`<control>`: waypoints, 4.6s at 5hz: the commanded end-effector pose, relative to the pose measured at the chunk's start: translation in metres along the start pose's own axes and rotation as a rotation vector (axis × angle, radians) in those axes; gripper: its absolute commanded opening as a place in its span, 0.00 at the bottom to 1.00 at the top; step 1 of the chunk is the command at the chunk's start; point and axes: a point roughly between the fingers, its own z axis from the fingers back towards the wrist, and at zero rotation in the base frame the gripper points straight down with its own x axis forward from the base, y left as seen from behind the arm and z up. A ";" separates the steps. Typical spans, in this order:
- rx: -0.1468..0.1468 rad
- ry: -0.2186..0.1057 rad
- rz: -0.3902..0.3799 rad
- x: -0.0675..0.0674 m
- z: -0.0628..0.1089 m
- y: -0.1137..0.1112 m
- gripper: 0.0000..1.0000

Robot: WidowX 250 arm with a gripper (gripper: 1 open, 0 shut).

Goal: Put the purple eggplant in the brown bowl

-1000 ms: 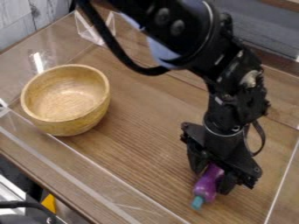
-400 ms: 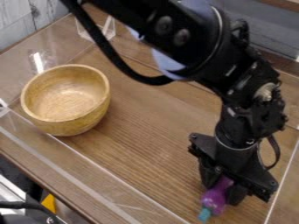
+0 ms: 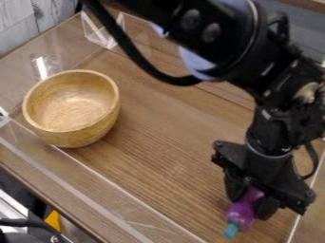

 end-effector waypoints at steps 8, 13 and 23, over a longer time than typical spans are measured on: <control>0.155 -0.236 0.401 0.096 0.068 0.135 0.00; 0.214 -0.211 0.580 0.103 0.071 0.151 0.00; 0.316 -0.153 0.588 0.014 0.051 0.261 0.00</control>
